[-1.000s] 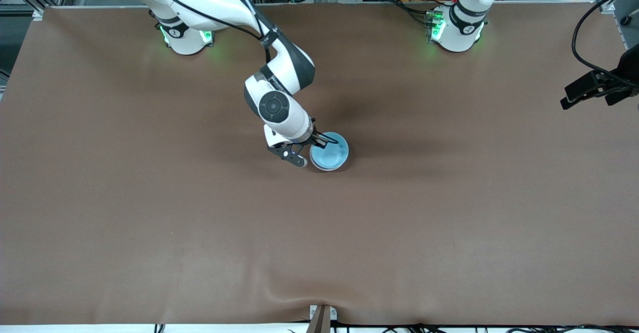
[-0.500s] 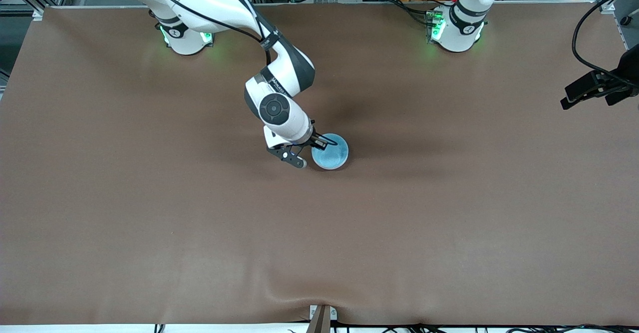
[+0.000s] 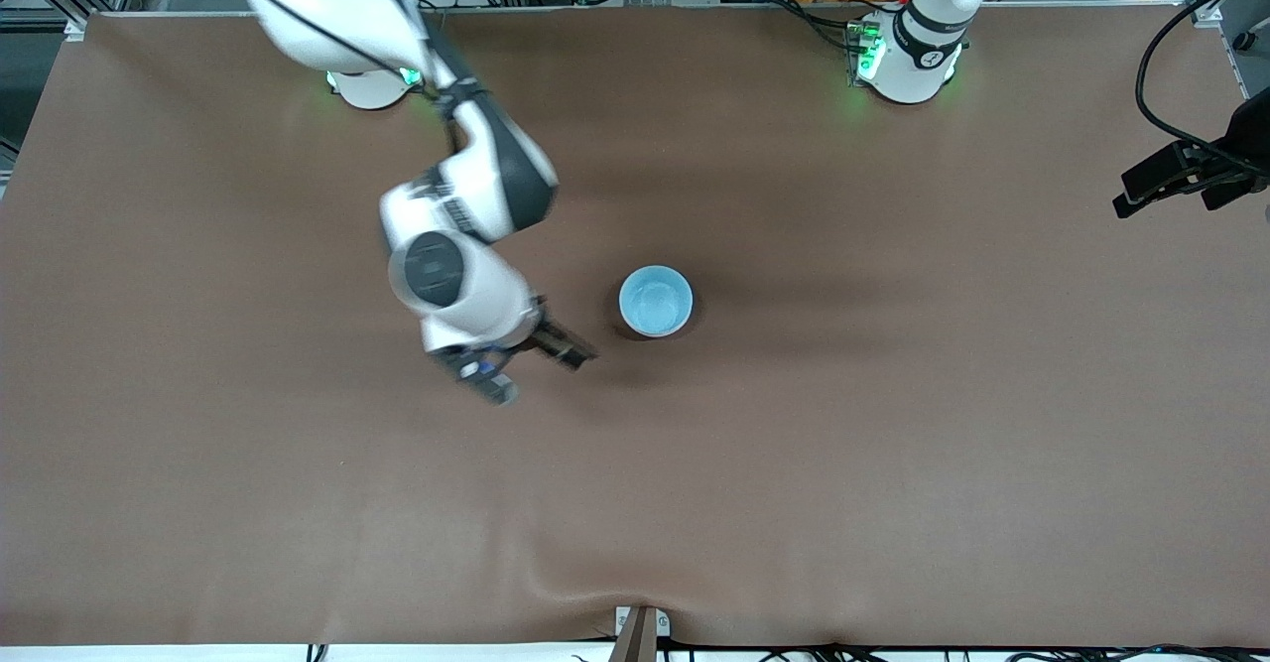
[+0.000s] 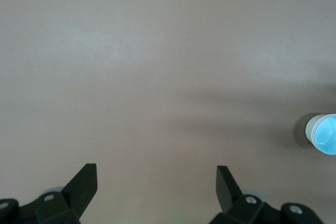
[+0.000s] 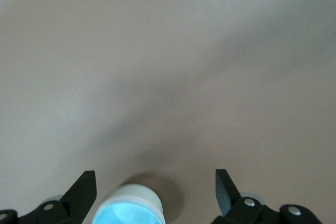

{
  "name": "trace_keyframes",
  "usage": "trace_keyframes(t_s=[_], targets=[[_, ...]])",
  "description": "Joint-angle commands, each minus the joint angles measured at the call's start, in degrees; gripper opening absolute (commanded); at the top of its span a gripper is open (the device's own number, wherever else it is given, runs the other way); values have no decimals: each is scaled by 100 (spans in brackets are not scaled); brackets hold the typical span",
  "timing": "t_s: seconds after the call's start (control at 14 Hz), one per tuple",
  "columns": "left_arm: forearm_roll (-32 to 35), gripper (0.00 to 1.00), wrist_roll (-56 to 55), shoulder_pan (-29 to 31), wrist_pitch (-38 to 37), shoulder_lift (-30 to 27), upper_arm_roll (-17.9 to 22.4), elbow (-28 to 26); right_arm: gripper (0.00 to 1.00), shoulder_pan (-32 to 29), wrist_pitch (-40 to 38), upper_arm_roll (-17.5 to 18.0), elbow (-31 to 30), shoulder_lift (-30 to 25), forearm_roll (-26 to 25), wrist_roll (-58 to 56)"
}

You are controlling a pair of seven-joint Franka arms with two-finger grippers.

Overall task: Stack pink and blue bowls on white bowl
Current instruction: 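Open the right gripper and pull it back from the stack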

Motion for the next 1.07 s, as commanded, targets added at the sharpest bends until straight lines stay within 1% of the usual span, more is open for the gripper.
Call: trace_keyframes(t_s=[0.0,0.14,0.29,0.5,0.57,0.71,0.79,0.93,1.0], targets=[[-103,100,139,28,51,-45,2,-48,100,-776,-531,131,693,26,-81,-643],[-111,100,139,28,51,-45,2,-48,100,-1215,-1013,114,1045,-44,-125,-1143],[-111,100,139,28,51,-45,2,-48,100,-1559,-1488,105,1135,-272,-335,-1994],[-111,100,139,28,51,-45,2,-48,100,-1745,-1938,70,1135,-685,-888,-2876],[-111,100,139,28,51,-45,2,-48,100,-1867,-2078,70,1135,-852,-968,-3226],[-103,100,139,28,51,-45,2,-48,100,-2192,-2508,79,1135,-1273,-969,-4060],[-111,100,139,28,51,-45,2,-48,100,-2228,-2667,70,1135,-1449,-995,-4282],[-103,100,139,28,51,-45,2,-48,100,-2307,-2905,70,1126,-1871,-1135,-4354],[-103,100,139,28,51,-45,2,-48,100,-2447,-2923,96,1021,-2177,-1101,-4363]])
